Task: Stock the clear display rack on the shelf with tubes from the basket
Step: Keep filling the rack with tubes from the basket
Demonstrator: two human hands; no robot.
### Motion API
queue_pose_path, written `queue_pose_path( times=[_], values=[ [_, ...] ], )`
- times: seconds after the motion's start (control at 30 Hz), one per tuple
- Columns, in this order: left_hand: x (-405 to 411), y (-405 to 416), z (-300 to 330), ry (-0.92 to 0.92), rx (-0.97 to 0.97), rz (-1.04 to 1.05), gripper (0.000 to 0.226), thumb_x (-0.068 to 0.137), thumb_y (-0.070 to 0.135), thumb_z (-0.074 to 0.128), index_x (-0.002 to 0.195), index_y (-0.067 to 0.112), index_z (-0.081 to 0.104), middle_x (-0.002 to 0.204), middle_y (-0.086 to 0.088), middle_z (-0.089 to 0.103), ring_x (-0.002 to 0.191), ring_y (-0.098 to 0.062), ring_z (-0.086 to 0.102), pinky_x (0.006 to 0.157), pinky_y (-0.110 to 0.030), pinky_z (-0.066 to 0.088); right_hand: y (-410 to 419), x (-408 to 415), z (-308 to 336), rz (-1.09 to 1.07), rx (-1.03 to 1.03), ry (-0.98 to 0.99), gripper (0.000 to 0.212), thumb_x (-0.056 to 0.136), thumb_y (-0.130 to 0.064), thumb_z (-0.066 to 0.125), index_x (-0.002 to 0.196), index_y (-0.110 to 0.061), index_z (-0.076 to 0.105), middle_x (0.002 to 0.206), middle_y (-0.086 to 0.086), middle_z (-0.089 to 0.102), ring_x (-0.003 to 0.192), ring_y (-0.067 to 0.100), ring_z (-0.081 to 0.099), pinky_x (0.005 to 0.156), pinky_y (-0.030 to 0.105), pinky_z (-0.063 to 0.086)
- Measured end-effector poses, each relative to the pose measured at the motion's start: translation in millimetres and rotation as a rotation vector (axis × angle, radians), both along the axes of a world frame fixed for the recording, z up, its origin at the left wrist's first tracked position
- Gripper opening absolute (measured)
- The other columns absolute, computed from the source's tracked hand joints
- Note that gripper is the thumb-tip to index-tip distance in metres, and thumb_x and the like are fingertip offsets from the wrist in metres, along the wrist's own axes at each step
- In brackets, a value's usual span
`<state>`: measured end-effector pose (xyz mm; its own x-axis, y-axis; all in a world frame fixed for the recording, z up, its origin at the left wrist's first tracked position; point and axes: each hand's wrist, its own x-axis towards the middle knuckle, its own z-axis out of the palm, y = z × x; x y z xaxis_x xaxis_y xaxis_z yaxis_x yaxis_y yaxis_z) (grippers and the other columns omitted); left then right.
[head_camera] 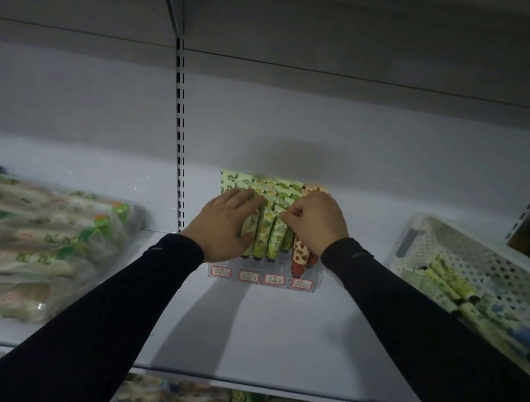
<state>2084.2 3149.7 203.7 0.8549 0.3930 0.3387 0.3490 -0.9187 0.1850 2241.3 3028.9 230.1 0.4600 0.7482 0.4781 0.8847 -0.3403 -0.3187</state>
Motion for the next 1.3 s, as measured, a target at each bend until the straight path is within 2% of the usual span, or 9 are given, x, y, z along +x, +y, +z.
queue_pose_path(
  times=[0.1, 0.4, 0.53, 0.7, 0.8, 0.9, 1.0, 1.13, 1.3],
  values=[
    [0.8, 0.8, -0.8, -0.01, 0.0, -0.008, 0.08, 0.078, 0.04, 0.039, 0.155, 0.024, 0.023, 0.162, -0.006, 0.02, 0.15, -0.028, 0.01, 0.121, -0.046, 0.015, 1.0, 0.7, 0.4, 0.008, 0.007, 0.041, 0.041, 0.089, -0.029, 0.065, 0.051, -0.018, 0.055, 0.051, -0.007, 0.048, 0.05, 0.005, 0.044, 0.064, 0.024, 0.037],
    [1.3, -0.2, 0.2, -0.012, -0.004, -0.006, 0.081, 0.078, 0.039, 0.04, 0.155, 0.023, 0.023, 0.162, -0.006, 0.02, 0.15, -0.027, 0.01, 0.122, -0.045, 0.014, 5.8, 0.7, 1.1, 0.005, -0.026, 0.043, 0.048, 0.088, -0.027, 0.066, 0.047, -0.016, 0.042, 0.047, -0.001, 0.04, 0.046, 0.015, 0.041, 0.057, 0.029, 0.044],
    [0.1, -3.2, 2.3, -0.012, -0.005, -0.003, 0.081, 0.077, 0.039, 0.04, 0.155, 0.022, 0.024, 0.162, -0.006, 0.02, 0.15, -0.028, 0.01, 0.122, -0.041, 0.012, 6.2, 1.5, 1.3, 0.008, -0.055, 0.037, 0.047, 0.088, -0.03, 0.066, 0.049, -0.015, 0.044, 0.048, 0.0, 0.039, 0.046, 0.015, 0.038, 0.052, 0.029, 0.037],
    [-0.2, -4.4, 3.7, -0.002, 0.002, 0.005, 0.076, 0.085, 0.036, 0.046, 0.155, 0.024, 0.021, 0.163, -0.006, 0.017, 0.151, -0.027, 0.008, 0.122, -0.04, 0.011, 5.8, 1.5, 1.1, -0.001, -0.053, 0.017, 0.043, 0.087, -0.035, 0.065, 0.057, -0.005, 0.06, 0.056, 0.006, 0.053, 0.053, 0.019, 0.048, 0.059, 0.032, 0.046],
    [-0.9, -6.2, 4.7, 0.0, -0.001, 0.011, 0.075, 0.093, 0.025, 0.056, 0.156, 0.025, 0.016, 0.164, -0.005, 0.011, 0.151, -0.025, 0.005, 0.122, -0.04, 0.011, 1.0, 0.9, 0.9, 0.028, -0.021, 0.045, 0.039, 0.089, -0.037, 0.063, 0.061, -0.01, 0.067, 0.057, 0.001, 0.061, 0.055, 0.014, 0.054, 0.062, 0.029, 0.048],
    [-4.4, -8.9, 6.3, -0.031, -0.032, 0.022, 0.075, 0.094, 0.023, 0.055, 0.157, 0.024, 0.014, 0.165, -0.003, 0.009, 0.151, -0.022, 0.005, 0.122, -0.036, 0.01, -8.3, 0.4, 5.1, 0.03, 0.047, 0.039, 0.039, 0.092, -0.034, 0.059, 0.061, -0.01, 0.066, 0.062, 0.0, 0.059, 0.061, 0.012, 0.051, 0.064, 0.027, 0.041],
    [-9.1, -14.8, 10.5, -0.105, -0.084, 0.028, 0.069, 0.095, 0.024, 0.054, 0.156, 0.022, 0.021, 0.164, -0.002, 0.016, 0.15, -0.02, 0.01, 0.12, -0.034, 0.011, -21.2, 1.9, 10.7, 0.045, 0.155, 0.021, 0.037, 0.093, -0.031, 0.056, 0.064, -0.011, 0.066, 0.064, -0.001, 0.052, 0.067, 0.006, 0.044, 0.064, 0.026, 0.034],
    [-13.3, -33.6, 16.8, -0.206, -0.109, 0.038, 0.059, 0.098, 0.028, 0.052, 0.153, 0.019, 0.032, 0.16, -0.001, 0.028, 0.146, -0.018, 0.02, 0.116, -0.026, 0.015, -45.7, 6.6, 11.6, 0.073, 0.226, 0.064, 0.025, 0.093, -0.036, 0.059, 0.087, -0.017, 0.075, 0.084, -0.003, 0.057, 0.077, 0.005, 0.05, 0.064, 0.011, 0.031],
    [-11.6, -67.2, 15.6, -0.257, -0.129, 0.0, 0.054, 0.1, 0.032, 0.051, 0.15, 0.017, 0.038, 0.156, -0.001, 0.036, 0.143, -0.017, 0.027, 0.113, -0.025, 0.02, -102.1, 14.6, -3.5, 0.072, 0.152, 0.043, 0.036, 0.093, -0.042, 0.059, 0.117, -0.017, 0.069, 0.12, 0.001, 0.062, 0.112, 0.013, 0.055, 0.09, 0.012, 0.032]
  ],
)
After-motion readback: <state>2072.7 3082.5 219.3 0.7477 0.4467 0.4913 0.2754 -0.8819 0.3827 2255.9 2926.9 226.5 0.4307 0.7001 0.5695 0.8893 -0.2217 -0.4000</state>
